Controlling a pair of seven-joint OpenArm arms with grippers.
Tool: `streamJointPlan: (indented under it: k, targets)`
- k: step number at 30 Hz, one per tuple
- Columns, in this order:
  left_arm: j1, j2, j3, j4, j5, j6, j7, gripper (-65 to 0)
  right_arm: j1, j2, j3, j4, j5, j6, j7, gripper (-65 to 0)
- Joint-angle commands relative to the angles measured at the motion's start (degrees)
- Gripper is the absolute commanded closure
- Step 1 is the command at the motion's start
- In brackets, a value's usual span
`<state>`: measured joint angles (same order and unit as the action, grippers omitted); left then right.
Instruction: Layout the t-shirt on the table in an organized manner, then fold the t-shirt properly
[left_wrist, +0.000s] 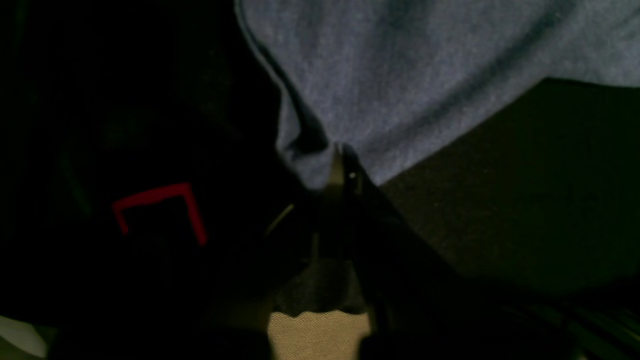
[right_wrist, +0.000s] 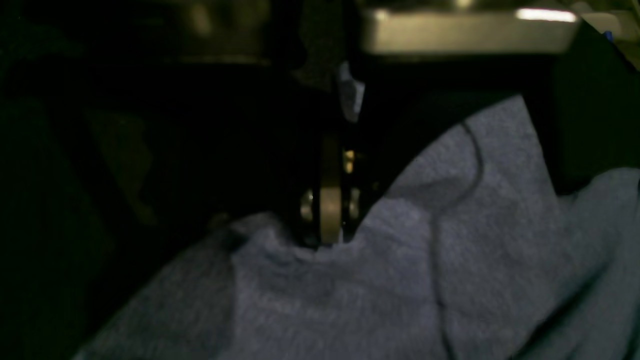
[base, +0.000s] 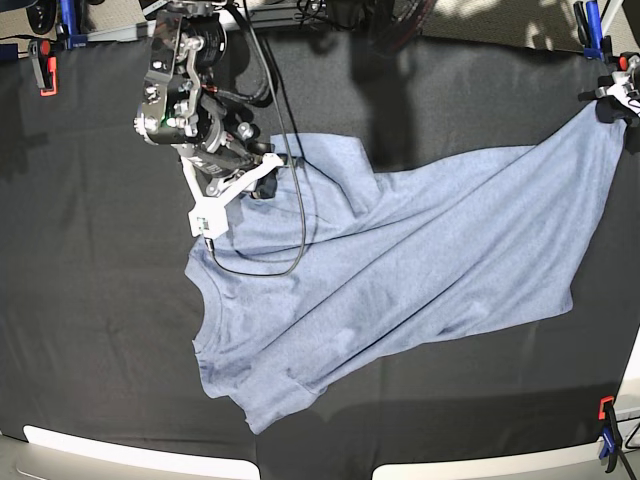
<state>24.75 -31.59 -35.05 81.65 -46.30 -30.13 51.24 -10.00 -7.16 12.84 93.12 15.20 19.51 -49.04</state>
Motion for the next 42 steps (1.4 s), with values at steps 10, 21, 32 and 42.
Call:
streamJointPlan:
  k: [10, 21, 32, 42]
  targets:
    - [0.0, -1.3, -0.6, 0.8, -0.8, -0.4, 0.9, 0.0, -11.1, 2.5, 0.0, 16.4, -5.4, 0.2, -3.5, 0.0]
    - [0.2, -1.3, -0.6, 0.8, -11.5, -5.3, 9.9, 0.0, -21.6, 4.1, 9.0, 23.8, -7.0, 0.2, -3.5, 0.0]
    - [0.2, -1.3, -0.6, 0.8, -15.7, -6.9, 13.9, 0.0, -24.5, 7.1, 14.7, 24.0, -6.3, 0.2, -3.8, 0.0]
    - [0.2, -3.1, -0.6, 0.8, -16.0, -8.2, 17.9, -23.9, -24.4, 12.2, 18.7, 24.0, -4.1, 0.2, -3.6, 0.0]
